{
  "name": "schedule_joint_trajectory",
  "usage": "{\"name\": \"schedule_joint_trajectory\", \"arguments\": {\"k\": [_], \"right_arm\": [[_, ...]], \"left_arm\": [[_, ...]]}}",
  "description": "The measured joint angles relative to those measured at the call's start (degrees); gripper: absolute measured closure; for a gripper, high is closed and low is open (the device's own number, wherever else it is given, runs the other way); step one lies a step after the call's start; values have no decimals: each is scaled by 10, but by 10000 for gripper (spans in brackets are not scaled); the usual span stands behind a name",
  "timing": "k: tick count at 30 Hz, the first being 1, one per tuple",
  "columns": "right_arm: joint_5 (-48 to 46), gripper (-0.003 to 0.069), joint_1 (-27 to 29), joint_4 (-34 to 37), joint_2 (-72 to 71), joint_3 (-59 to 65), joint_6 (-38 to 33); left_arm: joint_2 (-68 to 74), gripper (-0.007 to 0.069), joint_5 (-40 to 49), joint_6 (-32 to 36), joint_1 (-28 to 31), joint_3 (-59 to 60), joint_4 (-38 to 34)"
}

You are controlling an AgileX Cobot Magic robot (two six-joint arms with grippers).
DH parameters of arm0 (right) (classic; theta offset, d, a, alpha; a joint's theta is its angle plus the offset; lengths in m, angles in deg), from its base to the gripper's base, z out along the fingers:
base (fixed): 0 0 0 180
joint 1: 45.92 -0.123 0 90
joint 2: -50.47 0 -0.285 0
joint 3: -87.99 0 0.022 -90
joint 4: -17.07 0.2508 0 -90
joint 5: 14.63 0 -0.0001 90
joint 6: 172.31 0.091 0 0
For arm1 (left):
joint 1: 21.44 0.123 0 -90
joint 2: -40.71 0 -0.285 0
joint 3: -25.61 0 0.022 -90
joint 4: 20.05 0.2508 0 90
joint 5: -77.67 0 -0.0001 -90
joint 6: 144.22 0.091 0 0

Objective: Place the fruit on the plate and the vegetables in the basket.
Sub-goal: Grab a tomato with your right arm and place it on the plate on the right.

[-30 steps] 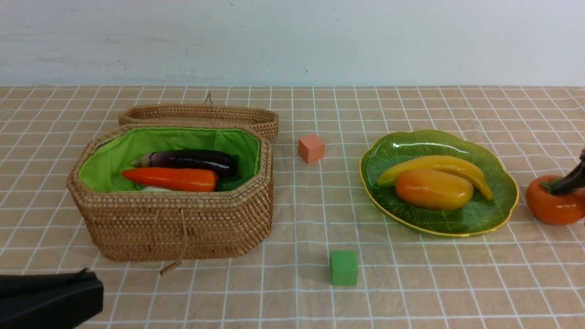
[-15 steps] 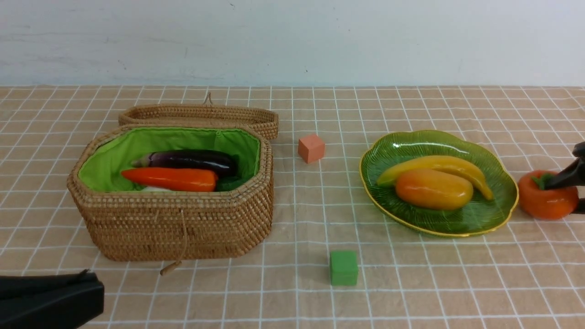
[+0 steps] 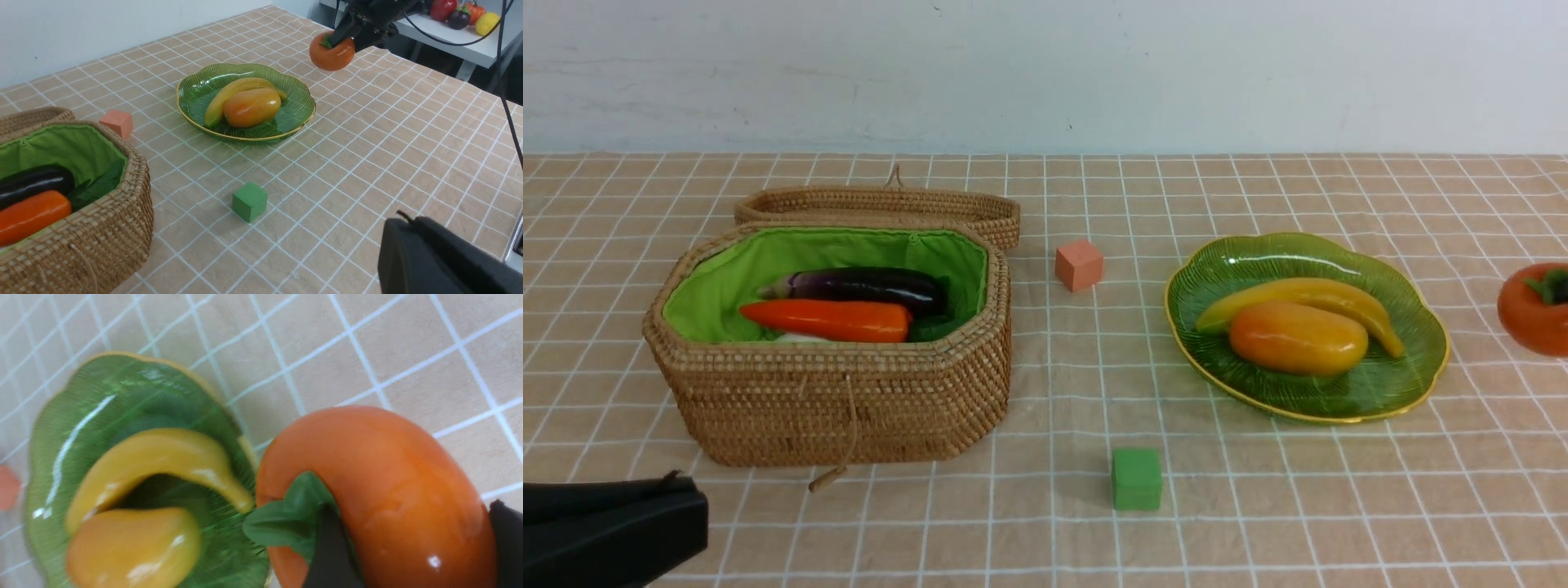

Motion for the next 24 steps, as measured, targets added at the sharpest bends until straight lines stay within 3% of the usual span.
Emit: {"name": "schedule_joint_trajectory", "arguments": {"k": [6,14,20,24], "right_arm": [[-22,209,-105,-4,-51,0,1],[0,209,-191,-142,-34,1,73],[28,34,-203,-164,-31,1,91],[23,-18,-203,-165,-34,1,91]], "left_arm": [[0,637,-15,1,0,0,0],[0,636,-16,2,0,0,0],[0,636,-16,2,0,0,0],[0,636,-17,2,0,0,0]]}}
